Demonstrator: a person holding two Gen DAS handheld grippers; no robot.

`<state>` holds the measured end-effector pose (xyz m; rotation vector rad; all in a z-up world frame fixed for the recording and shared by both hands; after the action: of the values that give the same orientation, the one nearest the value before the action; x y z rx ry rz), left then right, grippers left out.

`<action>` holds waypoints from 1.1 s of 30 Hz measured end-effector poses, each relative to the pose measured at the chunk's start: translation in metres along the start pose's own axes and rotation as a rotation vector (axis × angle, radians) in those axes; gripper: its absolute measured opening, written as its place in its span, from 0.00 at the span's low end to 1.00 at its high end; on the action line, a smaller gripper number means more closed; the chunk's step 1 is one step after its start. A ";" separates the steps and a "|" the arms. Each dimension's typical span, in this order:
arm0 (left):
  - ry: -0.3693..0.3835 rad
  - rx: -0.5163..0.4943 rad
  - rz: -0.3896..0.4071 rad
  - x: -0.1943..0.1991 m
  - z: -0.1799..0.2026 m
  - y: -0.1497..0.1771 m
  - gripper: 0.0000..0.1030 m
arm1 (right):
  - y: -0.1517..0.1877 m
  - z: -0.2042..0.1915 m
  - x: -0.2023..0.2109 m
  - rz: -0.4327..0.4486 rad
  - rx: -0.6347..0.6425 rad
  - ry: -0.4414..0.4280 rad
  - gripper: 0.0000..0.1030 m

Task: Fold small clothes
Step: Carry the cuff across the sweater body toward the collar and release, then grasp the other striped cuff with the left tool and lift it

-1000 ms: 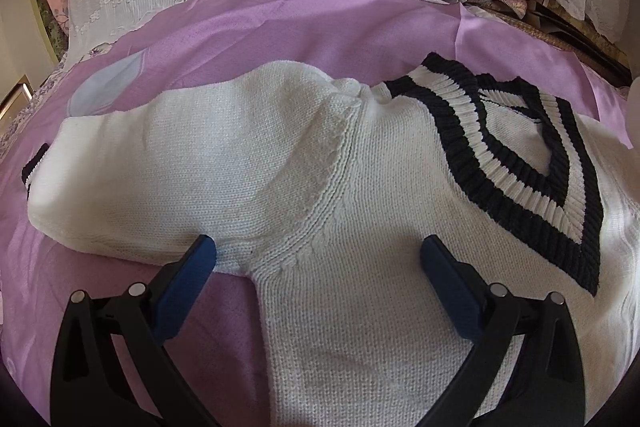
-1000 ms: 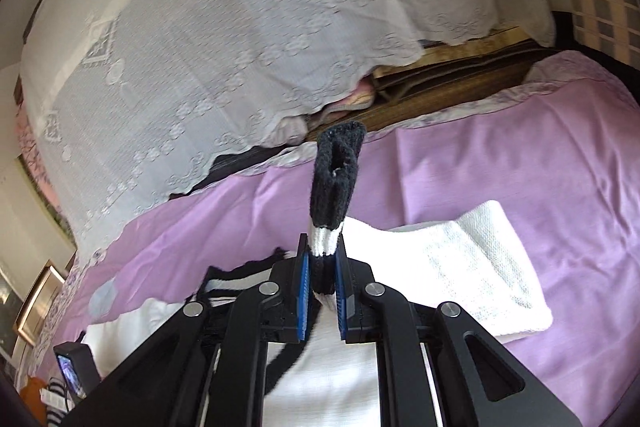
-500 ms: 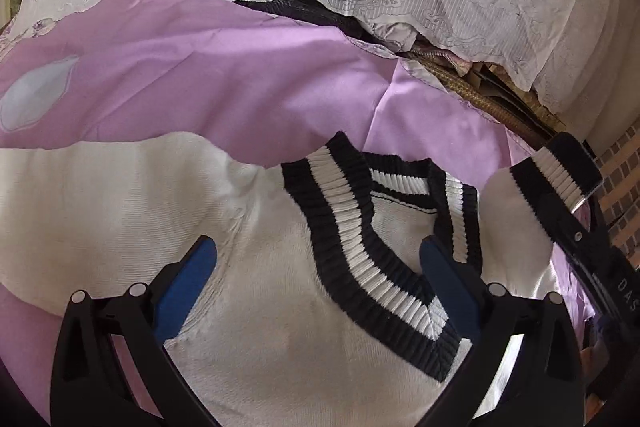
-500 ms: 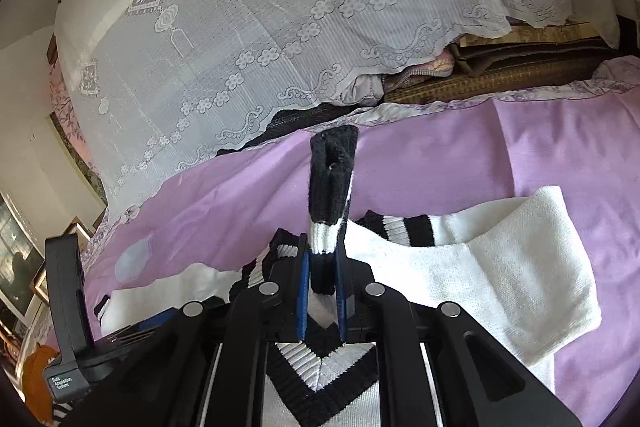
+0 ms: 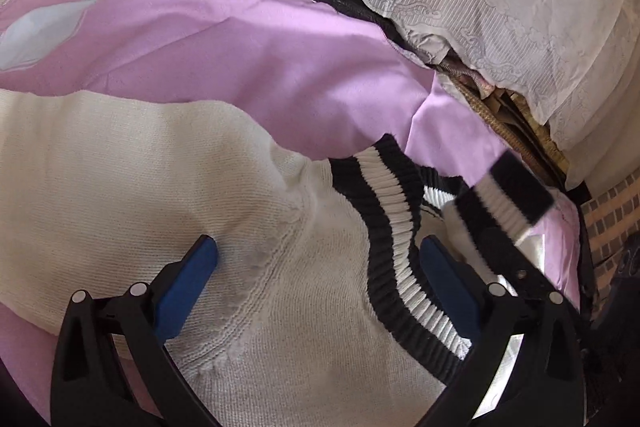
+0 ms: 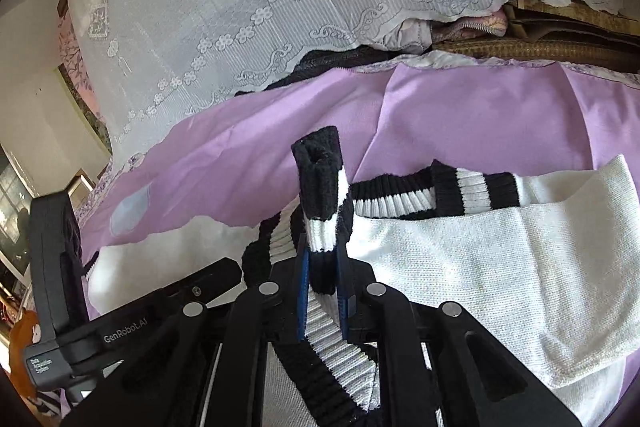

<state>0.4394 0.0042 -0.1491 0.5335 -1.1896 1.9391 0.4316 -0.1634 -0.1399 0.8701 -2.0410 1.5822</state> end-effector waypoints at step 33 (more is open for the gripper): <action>0.429 0.104 -0.158 -0.003 0.042 0.022 0.96 | 0.010 0.210 0.015 -0.042 -0.319 0.193 0.07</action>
<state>0.4216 -0.0399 -0.1431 0.2361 -0.7560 1.8640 0.4248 -0.3667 -0.1935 0.6133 -2.0451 1.2203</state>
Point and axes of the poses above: each gripper's, at about its wrist camera, not at the fingertips, and x roughly against the way its jaws point, z to its right, y to its underside, the point moved 4 cm from there along -x, roughly the way its jaws point, and after that the axes turned 5 degrees about y, right-handed, at the moved point
